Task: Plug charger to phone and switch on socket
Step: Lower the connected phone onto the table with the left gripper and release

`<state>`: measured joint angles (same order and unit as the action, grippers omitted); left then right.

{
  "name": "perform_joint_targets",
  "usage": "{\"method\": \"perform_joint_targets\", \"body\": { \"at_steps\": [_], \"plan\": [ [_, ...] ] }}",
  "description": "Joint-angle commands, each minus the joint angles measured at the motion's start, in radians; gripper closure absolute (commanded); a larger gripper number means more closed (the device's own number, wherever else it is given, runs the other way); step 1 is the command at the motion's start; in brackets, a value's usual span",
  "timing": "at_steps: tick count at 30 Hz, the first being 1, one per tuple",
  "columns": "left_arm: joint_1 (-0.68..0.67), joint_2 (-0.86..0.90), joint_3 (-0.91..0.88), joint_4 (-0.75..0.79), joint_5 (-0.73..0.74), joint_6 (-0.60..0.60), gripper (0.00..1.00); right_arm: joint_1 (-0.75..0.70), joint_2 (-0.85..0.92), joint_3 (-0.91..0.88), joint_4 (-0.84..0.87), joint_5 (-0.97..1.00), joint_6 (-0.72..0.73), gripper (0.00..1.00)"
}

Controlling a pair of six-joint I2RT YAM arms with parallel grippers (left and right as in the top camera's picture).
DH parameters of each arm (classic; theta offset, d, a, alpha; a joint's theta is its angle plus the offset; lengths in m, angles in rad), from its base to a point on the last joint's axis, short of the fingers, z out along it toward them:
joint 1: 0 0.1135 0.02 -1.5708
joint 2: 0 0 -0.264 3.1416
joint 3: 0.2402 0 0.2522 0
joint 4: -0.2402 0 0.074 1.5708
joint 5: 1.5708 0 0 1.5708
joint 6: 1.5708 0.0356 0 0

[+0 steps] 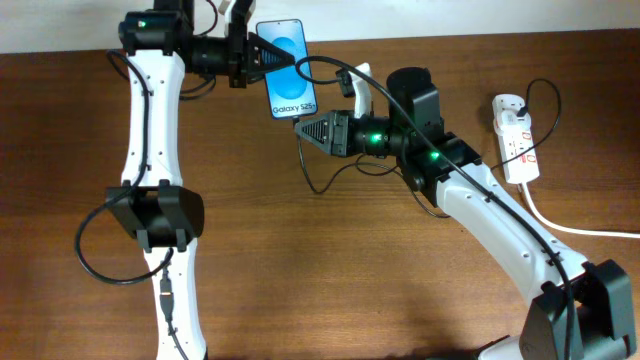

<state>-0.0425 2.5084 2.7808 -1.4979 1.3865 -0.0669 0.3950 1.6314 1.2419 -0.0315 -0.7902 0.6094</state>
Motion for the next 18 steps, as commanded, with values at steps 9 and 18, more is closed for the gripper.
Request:
{"method": "perform_joint_targets", "body": {
  "at_steps": [9,18],
  "plan": [
    [-0.051,0.026,0.014,-0.169,-0.557,0.140,1.00,-0.134,-0.026,0.023,-0.419,0.148,-0.161,0.07],
    [-0.082,0.207,0.014,-0.191,-0.677,0.144,1.00,-0.134,-0.026,0.022,-0.612,0.327,-0.187,0.05]
  ]
}}
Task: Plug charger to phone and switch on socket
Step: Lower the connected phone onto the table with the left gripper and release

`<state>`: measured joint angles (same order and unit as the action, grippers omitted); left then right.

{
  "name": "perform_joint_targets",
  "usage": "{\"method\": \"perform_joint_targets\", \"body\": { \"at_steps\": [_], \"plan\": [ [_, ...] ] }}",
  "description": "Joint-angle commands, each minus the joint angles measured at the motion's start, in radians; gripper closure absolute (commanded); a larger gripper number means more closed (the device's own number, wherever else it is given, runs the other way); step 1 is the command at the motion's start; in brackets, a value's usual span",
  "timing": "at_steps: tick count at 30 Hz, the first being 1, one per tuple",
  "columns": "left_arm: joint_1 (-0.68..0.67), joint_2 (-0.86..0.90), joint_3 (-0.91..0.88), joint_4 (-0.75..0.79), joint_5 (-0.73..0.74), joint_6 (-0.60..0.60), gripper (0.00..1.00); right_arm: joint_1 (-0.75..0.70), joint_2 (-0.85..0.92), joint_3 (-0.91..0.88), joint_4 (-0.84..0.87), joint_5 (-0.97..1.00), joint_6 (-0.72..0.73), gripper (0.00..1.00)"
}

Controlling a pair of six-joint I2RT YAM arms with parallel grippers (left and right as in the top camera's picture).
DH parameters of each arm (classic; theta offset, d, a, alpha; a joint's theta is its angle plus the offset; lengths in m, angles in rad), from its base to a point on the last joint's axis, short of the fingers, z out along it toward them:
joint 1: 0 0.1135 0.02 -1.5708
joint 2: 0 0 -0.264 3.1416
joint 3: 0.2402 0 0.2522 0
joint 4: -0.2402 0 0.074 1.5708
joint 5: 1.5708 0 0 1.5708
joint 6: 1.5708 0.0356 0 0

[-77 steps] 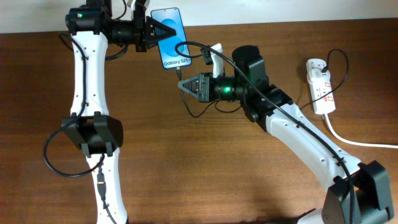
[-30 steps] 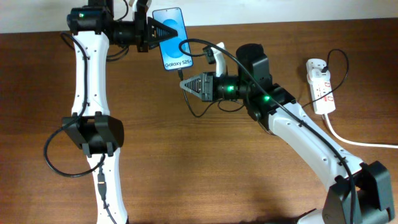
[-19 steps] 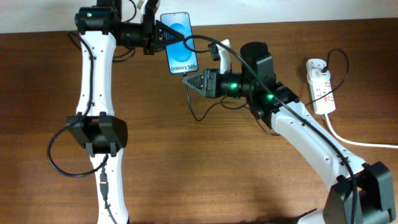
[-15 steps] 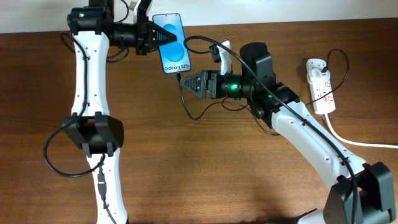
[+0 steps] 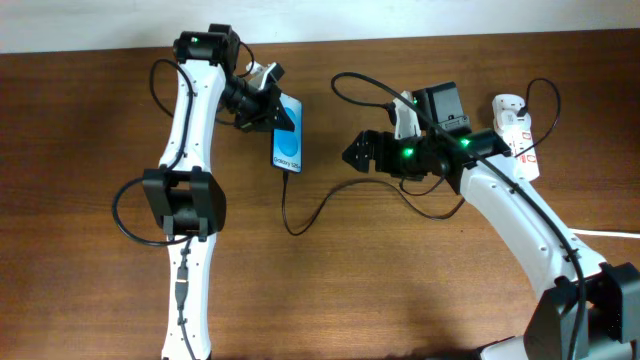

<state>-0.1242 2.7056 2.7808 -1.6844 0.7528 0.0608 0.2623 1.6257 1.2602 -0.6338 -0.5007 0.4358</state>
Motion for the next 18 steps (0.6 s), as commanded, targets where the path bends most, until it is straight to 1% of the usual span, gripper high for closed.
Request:
{"method": "perform_joint_targets", "body": {
  "at_steps": [1,6,9,10,11,15,16,18],
  "plan": [
    [-0.001,0.024,0.014,-0.004,-0.043,0.017,1.00,-0.001,-0.020,0.004,-0.021,0.051,-0.014,0.05],
    [-0.001,0.090,0.014,-0.004,-0.044,0.016,1.00,-0.001,-0.019,0.004,-0.023,0.054,-0.013,0.05],
    [0.000,0.109,0.014,0.027,-0.048,0.013,1.00,-0.001,-0.019,0.004,-0.025,0.053,-0.013,0.04],
    [0.000,0.109,0.014,0.053,-0.109,-0.048,1.00,-0.001,-0.019,0.004,-0.025,0.053,-0.013,0.04],
    [0.000,0.109,0.014,0.068,-0.146,-0.073,1.00,-0.001,-0.019,0.004,-0.025,0.053,-0.013,0.04],
    [0.000,0.111,0.014,0.091,-0.158,-0.077,1.00,-0.001,-0.019,0.004,-0.026,0.053,-0.013,0.04],
    [0.000,0.111,0.014,0.097,-0.218,-0.122,1.00,-0.001,-0.019,0.004,-0.026,0.053,-0.013,0.04],
    [0.000,0.111,0.014,0.098,-0.245,-0.141,1.00,-0.001,-0.019,0.004,-0.029,0.053,-0.013,0.04]
  ]
}}
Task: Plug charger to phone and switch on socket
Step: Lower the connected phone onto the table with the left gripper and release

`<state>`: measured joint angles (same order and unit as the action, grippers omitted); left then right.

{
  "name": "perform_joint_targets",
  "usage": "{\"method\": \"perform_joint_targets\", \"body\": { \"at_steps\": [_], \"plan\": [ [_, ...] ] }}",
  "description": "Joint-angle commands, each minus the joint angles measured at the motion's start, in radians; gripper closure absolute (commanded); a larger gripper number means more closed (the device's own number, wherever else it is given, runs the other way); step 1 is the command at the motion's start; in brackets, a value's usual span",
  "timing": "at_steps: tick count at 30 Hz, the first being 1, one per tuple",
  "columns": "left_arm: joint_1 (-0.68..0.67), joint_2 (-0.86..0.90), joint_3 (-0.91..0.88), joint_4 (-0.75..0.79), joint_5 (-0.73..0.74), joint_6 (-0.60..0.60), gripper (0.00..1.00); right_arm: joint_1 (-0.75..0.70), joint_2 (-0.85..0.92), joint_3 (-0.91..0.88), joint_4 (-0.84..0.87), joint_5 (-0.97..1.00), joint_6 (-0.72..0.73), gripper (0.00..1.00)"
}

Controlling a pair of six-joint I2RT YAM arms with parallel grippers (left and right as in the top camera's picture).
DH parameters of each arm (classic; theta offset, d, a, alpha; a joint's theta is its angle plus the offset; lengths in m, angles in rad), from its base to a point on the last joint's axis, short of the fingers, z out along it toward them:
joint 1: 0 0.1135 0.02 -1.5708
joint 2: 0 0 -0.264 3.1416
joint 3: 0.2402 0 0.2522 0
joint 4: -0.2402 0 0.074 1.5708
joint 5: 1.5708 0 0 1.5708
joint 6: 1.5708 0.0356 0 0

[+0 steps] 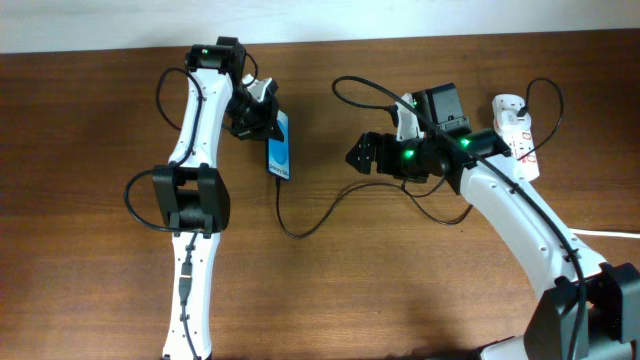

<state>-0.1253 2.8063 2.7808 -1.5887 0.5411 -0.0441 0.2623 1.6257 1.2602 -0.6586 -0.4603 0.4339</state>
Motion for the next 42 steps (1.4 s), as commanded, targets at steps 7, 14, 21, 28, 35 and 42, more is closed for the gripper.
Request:
{"method": "perform_joint_targets", "body": {
  "at_steps": [7,14,21,28,35,42],
  "plan": [
    [0.001,0.078,0.014,-0.006,-0.030,-0.038,1.00,-0.001,-0.019,0.004,-0.009,0.013,-0.011,0.04],
    [0.001,0.096,0.014,-0.006,-0.052,-0.038,0.98,-0.001,-0.019,0.004,-0.009,0.013,-0.011,0.04],
    [0.001,0.096,0.014,-0.006,-0.053,-0.038,0.91,-0.001,-0.019,0.004,-0.012,0.013,-0.011,0.04],
    [0.001,0.096,0.014,-0.018,-0.053,-0.038,0.79,-0.001,-0.019,0.004,-0.012,0.013,-0.011,0.04],
    [0.002,0.096,0.014,-0.018,-0.070,-0.037,0.62,-0.001,-0.019,0.004,-0.015,0.013,-0.011,0.04],
    [0.002,0.096,0.014,-0.021,-0.123,-0.038,0.41,-0.001,-0.019,0.004,-0.019,0.013,-0.012,0.04]
  ]
}}
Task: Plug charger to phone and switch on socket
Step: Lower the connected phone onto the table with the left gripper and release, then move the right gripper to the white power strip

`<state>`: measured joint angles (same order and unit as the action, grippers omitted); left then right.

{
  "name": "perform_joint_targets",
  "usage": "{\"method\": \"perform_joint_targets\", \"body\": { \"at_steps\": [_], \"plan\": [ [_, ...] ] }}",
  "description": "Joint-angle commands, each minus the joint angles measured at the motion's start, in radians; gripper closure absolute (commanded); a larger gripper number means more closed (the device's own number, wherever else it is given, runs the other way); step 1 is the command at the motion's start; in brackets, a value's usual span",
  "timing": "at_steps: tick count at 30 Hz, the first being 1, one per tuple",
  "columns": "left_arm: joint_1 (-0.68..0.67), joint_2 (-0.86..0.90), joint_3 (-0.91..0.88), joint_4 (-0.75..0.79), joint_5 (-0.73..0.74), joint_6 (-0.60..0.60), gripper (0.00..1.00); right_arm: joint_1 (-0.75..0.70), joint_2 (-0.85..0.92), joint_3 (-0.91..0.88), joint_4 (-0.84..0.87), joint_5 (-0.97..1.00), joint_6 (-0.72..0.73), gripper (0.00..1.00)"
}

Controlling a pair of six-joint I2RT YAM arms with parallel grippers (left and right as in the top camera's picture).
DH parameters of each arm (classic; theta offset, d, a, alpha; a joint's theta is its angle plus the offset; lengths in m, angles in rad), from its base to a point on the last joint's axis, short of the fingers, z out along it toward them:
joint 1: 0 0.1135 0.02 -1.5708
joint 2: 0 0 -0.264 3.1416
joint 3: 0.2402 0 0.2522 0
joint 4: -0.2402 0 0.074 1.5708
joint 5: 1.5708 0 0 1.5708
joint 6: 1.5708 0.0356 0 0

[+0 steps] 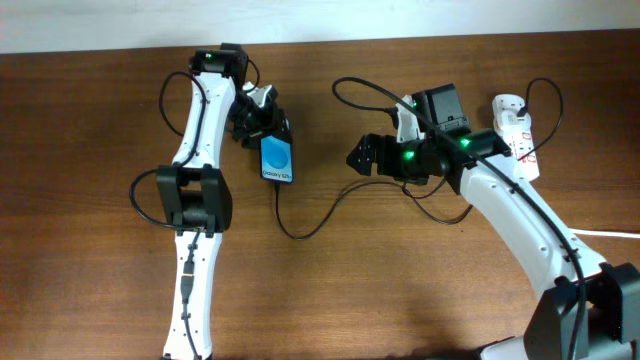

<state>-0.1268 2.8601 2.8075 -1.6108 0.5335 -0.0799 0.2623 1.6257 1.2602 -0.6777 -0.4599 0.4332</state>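
Note:
The phone [277, 160], its blue screen facing up, lies left of the table's middle. My left gripper [262, 130] is shut on its far end. A black charger cable [300, 232] is plugged into the phone's near end; it loops across the wood and runs under my right arm. My right gripper [356, 157] hovers well to the right of the phone, open and holding nothing. The white power strip [517, 140] lies at the far right with a black lead in it. Its switch is too small to read.
The strip's white mains cord [580, 228] trails off the right edge. More black cable arches over the right arm [370, 85]. The table's far edge meets a pale wall [400, 20].
The phone was tilted on edge in my left gripper. Now it faces up and sits slightly nearer. My right arm has not moved.
My left gripper held the phone up at the far edge while my right gripper was at its lower end with the plug. Then the right gripper was back to the right and the cable stayed in the phone. The phone came down left of middle, tilted, and now faces up.

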Motion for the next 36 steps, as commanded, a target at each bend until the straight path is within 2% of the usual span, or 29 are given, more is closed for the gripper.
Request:
{"method": "perform_joint_targets", "body": {
  "at_steps": [1,5,9,11,15,19,25,28,33,34,35,36],
  "plan": [
    [0.003,0.042,-0.013,0.000,-0.141,-0.002,0.37,-0.001,-0.019,0.004,0.000,0.013,-0.011,0.04],
    [0.012,0.042,-0.013,0.000,-0.257,-0.023,0.22,-0.001,-0.019,0.004,-0.002,0.013,-0.011,0.04],
    [0.018,0.042,0.003,0.000,-0.401,-0.066,0.20,-0.001,-0.019,0.004,-0.017,0.013,-0.018,0.04],
    [0.018,0.042,0.054,-0.013,-0.400,-0.066,0.20,-0.001,-0.019,0.004,-0.019,0.013,-0.018,0.04],
    [0.018,0.031,0.335,-0.078,-0.400,-0.063,0.20,-0.003,-0.036,0.004,-0.026,0.012,-0.034,0.05],
    [0.018,-0.175,0.333,-0.077,-0.399,-0.065,0.20,-0.003,-0.147,0.004,-0.035,0.017,-0.060,0.05],
    [0.015,-0.435,0.333,-0.077,-0.398,-0.065,0.20,-0.056,-0.393,0.004,-0.171,0.080,-0.063,0.04],
    [0.015,-0.497,0.333,-0.077,-0.338,-0.061,0.21,-0.150,-0.489,0.004,-0.267,0.080,-0.090,0.04],
    [0.015,-0.516,0.329,-0.077,-0.336,-0.061,0.18,-0.257,-0.601,0.004,-0.372,0.083,-0.142,0.04],
    [0.015,-0.516,0.329,-0.077,-0.336,-0.061,0.12,-0.273,-0.608,0.004,-0.389,0.096,-0.142,0.04],
    [0.015,-0.516,0.329,-0.077,-0.337,-0.061,0.00,-0.293,-0.614,0.004,-0.411,0.109,-0.146,0.04],
    [0.015,-0.516,0.329,-0.077,-0.336,-0.061,0.01,-0.307,-0.614,0.004,-0.432,0.121,-0.149,0.04]
  ]
}}
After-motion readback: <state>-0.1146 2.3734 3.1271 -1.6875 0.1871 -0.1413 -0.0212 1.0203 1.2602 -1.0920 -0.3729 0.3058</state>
